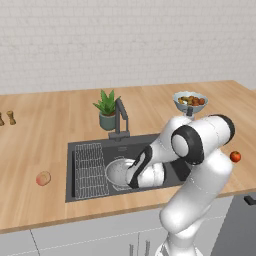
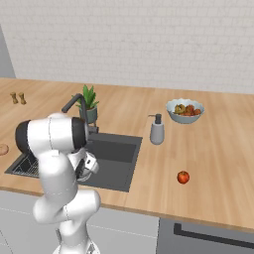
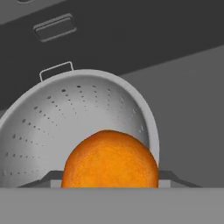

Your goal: Put the colander in the sink, put the tangerine, peach, apple in the colander, and turn on the sink faucet and pour water over the colander.

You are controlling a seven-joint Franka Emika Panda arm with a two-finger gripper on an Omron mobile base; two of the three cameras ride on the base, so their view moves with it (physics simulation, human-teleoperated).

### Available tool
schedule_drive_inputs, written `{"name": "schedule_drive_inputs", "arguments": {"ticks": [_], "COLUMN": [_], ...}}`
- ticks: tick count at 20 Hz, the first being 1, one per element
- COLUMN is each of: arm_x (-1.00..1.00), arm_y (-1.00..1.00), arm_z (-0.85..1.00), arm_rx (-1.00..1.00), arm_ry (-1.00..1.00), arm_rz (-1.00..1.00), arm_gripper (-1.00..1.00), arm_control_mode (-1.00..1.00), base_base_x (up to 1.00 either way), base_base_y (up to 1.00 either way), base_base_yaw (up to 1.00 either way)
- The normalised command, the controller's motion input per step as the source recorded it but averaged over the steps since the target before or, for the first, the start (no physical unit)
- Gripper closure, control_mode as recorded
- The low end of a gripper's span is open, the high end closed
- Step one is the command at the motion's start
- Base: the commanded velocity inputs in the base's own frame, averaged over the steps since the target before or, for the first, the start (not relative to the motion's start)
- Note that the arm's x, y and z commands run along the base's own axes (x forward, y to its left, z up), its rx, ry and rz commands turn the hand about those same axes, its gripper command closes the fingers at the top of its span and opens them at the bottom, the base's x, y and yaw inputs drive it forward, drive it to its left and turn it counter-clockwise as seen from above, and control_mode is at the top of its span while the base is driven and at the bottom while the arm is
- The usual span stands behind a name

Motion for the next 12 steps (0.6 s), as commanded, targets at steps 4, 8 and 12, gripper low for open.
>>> {"name": "schedule_drive_inputs", "arguments": {"ticks": [4,8,12], "arm_x": [0.18,0.10,0.04], "arm_y": [0.00,0.02,0.07], "arm_z": [-0.18,-0.23,-0.02], "arm_rx": [0.00,0.00,0.00], "arm_ry": [-0.02,0.00,0.00], "arm_rz": [0.00,0.00,0.00], "arm_gripper": [1.00,-1.00,-1.00], "arm_control_mode": [-1.00,-1.00,-1.00], "base_base_x": [0.00,0.00,0.00], "base_base_y": [0.00,0.00,0.00], "base_base_yaw": [0.00,0.00,0.00]}}
